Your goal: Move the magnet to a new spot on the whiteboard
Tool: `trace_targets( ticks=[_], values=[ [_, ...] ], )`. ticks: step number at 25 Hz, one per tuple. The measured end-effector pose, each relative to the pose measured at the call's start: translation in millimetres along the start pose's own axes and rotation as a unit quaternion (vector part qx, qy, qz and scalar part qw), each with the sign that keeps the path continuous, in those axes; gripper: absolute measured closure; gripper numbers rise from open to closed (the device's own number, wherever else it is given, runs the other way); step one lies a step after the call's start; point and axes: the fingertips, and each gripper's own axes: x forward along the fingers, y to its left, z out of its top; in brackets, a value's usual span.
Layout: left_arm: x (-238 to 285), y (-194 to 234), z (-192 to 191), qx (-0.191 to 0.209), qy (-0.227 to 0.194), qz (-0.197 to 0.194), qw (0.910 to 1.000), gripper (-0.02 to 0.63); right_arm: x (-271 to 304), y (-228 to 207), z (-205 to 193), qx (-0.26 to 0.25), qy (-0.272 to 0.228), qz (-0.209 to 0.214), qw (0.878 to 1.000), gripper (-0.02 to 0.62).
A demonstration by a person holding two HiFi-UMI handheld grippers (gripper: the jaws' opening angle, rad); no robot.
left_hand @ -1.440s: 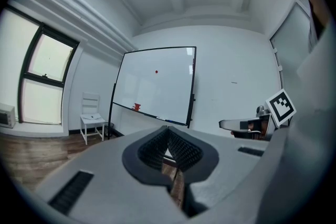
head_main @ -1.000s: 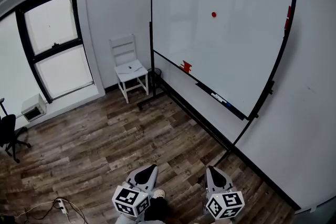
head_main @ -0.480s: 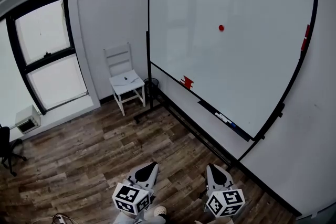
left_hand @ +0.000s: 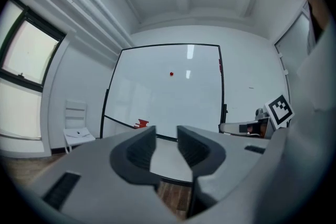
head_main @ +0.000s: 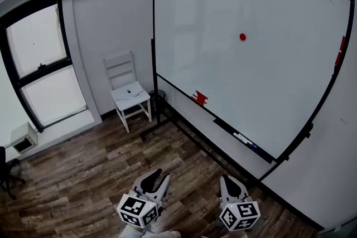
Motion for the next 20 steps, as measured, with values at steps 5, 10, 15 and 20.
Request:
trace_targets(
  ticks=[5, 10, 15, 20],
  values=[
    [9.3, 12.6, 2.3, -0.001, 0.001, -0.009, 1.0000, 0.388, 18.7, 1.5, -6.0, 0.006, 0.012, 0.001, 1.000, 0.568],
    [4.6, 28.8, -5.7, 0.003, 0.007, 0.008, 0.9999, 0.388, 31.4, 9.5, -9.3, 0.005, 0.021, 0.008, 1.000, 0.568],
    [5.8, 37.1, -14.6, 0.002, 0.011, 0.010, 0.9999, 0.390, 41.6, 14.7, -18.8, 0.002, 0.036, 0.012, 0.999, 0.568],
    [24.9, 46.3, -18.3, -0.005, 0.015, 0.004, 0.9999, 0.417, 58.7, 5.6, -18.7, 0.003, 0.038, 0.008, 0.999, 0.568]
  ],
)
